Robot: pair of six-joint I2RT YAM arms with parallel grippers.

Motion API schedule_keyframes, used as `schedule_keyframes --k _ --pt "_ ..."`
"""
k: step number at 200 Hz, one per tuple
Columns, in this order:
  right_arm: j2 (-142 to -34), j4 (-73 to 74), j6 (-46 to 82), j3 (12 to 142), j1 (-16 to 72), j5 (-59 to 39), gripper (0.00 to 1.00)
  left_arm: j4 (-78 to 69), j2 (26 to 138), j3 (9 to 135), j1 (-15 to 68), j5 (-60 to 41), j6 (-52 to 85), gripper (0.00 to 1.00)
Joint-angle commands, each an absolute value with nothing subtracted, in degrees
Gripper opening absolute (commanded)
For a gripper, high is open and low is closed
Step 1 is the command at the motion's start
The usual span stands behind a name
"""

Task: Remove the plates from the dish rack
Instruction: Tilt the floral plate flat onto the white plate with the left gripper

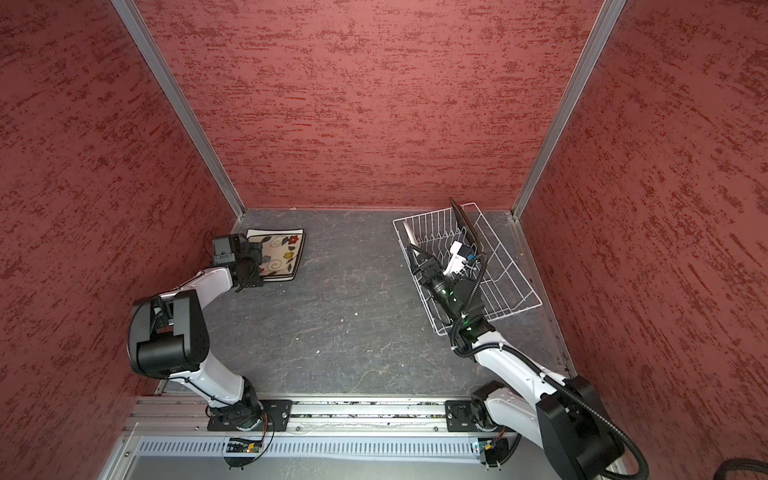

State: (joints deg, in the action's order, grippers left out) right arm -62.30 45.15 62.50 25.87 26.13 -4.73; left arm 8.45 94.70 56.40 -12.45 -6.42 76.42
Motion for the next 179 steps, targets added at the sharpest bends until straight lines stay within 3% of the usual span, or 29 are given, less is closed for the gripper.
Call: schedule_keyframes --k 1,179 --pt "-62.41 47.24 62.36 27.08 26.02 -4.60 0.99 9.59 96.18 58.80 -12.80 -7.28 75.47 1.00" --pt "-61.26 46.40 61.28 26.72 25.95 -3.82 0.99 16.89 94.66 59.72 -13.28 -7.63 75.96 0.99"
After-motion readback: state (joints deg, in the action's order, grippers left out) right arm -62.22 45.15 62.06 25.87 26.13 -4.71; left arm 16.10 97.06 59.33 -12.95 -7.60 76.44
